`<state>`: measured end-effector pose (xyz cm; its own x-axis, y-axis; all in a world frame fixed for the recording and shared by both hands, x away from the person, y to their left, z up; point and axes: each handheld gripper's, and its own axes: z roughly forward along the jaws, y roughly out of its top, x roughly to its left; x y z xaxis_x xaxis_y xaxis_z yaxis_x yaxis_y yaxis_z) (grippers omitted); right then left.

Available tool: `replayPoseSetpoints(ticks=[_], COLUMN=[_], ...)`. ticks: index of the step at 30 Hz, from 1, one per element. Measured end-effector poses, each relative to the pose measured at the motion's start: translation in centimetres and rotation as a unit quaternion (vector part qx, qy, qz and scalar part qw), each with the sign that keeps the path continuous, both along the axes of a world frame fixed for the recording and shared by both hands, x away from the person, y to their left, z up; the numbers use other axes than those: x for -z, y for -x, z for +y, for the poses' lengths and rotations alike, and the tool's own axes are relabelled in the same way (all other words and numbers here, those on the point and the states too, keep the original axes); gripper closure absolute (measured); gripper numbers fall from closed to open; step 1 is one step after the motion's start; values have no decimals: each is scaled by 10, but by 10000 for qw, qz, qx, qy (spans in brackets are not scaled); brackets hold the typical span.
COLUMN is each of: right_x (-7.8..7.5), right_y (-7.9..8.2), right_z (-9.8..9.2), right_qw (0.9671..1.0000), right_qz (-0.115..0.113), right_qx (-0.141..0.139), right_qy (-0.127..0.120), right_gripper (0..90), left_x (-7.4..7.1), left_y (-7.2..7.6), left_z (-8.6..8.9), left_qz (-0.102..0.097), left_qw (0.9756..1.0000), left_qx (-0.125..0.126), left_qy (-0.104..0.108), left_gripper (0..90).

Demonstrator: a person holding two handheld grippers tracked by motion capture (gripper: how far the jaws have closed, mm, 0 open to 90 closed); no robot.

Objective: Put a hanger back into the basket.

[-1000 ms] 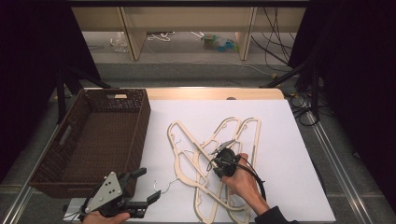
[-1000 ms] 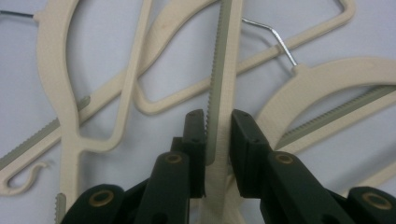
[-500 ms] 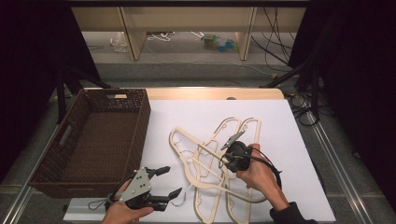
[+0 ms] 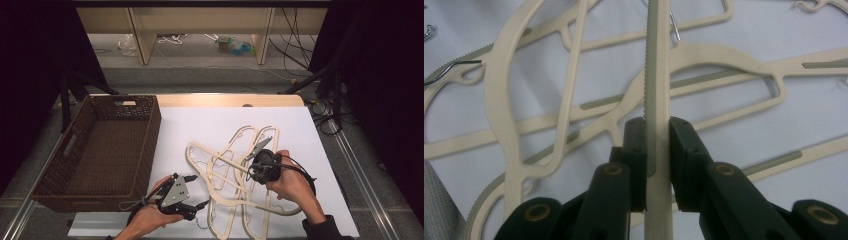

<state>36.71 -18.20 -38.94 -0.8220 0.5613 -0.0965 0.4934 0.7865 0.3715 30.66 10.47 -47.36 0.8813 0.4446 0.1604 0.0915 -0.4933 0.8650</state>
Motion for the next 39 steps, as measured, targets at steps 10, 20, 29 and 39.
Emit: replayPoseSetpoints(ticks=[10,20,29,39], right_x=[-5,-7,-7,-2], right_y=[1,1,1,-2], right_z=[-2,-4,-3,-8], right_qw=[10000,10000,10000,9998], right_qz=[18,12,13,84], right_qx=[-44,-93,-87,-200], right_qy=[12,5,11,-41], right_gripper=[796,796,796,794], left_x=[9,14,18,8], left_y=[-8,-10,-13,-6], left_z=[-15,-23,-31,-40], left_qz=[-382,-696,-867,-1526], left_qw=[9965,9891,9857,9719], left_qx=[304,575,575,906], left_qy=[-673,-1166,-1328,-1547], left_gripper=[258,291,297,278])
